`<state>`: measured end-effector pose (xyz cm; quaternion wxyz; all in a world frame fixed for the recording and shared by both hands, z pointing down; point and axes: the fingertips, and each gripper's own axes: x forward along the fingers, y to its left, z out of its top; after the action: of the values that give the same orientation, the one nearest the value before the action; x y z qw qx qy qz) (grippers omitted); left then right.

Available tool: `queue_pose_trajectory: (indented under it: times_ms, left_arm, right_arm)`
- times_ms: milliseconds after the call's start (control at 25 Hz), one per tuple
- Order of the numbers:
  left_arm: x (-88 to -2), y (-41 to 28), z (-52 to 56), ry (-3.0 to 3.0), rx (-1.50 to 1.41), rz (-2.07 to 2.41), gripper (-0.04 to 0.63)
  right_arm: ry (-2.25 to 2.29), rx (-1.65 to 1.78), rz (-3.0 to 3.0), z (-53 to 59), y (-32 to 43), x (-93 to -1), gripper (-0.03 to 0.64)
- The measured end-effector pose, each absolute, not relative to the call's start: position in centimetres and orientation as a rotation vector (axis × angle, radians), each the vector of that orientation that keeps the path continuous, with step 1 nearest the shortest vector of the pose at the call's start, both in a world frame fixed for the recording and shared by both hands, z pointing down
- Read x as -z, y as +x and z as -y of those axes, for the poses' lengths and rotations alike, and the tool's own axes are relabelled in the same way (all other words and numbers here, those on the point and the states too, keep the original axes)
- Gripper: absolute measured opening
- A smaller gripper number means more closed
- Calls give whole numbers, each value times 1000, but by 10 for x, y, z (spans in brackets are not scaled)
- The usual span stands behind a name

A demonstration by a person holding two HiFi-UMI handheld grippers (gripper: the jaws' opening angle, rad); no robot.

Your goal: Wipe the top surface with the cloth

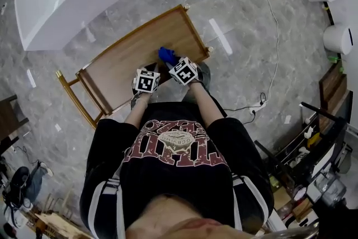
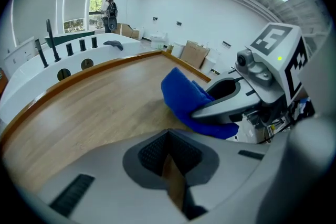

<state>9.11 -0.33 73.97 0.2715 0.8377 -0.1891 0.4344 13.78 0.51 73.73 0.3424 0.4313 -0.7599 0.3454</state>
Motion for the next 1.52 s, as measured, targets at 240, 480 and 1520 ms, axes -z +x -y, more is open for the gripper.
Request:
queue_pose_trajectory:
  times_ms: [240, 480, 1520]
  left_arm:
    - [-740, 110, -5, 2289, -1200, 433, 46]
    - [-743, 109, -13, 2293, -1257, 392, 46]
    - [-745, 108, -12, 2322, -1230, 363, 46]
  right_arm:
    - [1169, -914, 1960, -6, 156, -737, 86]
    - [1192, -909, 1913, -10, 168, -735, 86]
    - [1407, -893, 1695, -16, 238, -735, 86]
